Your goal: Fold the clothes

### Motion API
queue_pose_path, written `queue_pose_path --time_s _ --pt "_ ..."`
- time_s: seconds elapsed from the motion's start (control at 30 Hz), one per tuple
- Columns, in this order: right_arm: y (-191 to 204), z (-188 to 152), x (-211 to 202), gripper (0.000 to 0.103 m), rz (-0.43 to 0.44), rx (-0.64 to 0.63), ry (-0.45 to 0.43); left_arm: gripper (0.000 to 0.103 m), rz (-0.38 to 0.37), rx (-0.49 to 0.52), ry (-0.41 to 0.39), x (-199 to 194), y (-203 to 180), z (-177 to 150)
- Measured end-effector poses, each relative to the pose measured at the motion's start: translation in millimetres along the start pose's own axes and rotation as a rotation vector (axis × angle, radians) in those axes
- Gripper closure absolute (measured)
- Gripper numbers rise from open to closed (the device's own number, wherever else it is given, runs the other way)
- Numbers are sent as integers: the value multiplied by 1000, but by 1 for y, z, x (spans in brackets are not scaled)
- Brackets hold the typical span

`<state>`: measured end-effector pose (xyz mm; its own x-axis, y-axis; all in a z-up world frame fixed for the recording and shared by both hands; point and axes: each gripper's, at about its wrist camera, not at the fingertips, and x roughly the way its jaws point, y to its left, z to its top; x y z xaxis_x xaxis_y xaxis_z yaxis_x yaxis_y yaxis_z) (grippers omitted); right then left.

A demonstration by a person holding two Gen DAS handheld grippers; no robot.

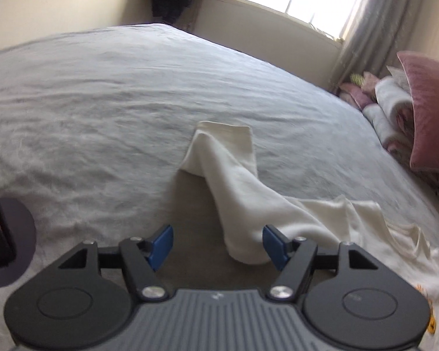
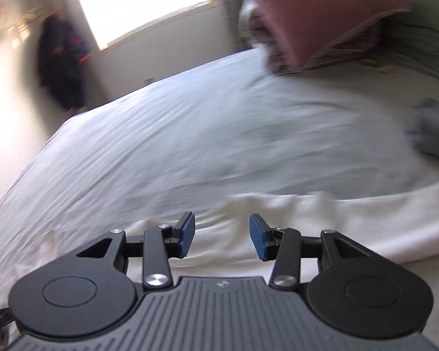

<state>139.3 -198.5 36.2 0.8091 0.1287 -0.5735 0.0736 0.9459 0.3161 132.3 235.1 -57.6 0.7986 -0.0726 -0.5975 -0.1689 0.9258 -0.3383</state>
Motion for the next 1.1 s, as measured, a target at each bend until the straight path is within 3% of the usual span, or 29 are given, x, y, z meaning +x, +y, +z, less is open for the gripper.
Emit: queue_pose_path --time_s 0.2,0.27,0.33,0.57,0.77,0.93,1.1 --pt "87 -23 25 51 255 -140 90 41 -103 -152 -97 21 13 2" --pt "107 -31 33 51 342 -152 104 60 -144 -182 -120 25 10 5" --pt "116 -36 44 51 415 -142 110 70 -192 -196 -129 28 4 4" --pt "103 -53 85 51 537 -19 106 69 -269 -56 -136 30 -28 9" --pt "62 -57 107 51 608 173 127 64 -340 57 -67 53 -63 2" --pt "31 -51 110 51 629 248 126 58 -395 145 -17 62 -94 -14" --pt "21 -55 111 51 688 341 165 55 -432 163 4 46 -93 -7"
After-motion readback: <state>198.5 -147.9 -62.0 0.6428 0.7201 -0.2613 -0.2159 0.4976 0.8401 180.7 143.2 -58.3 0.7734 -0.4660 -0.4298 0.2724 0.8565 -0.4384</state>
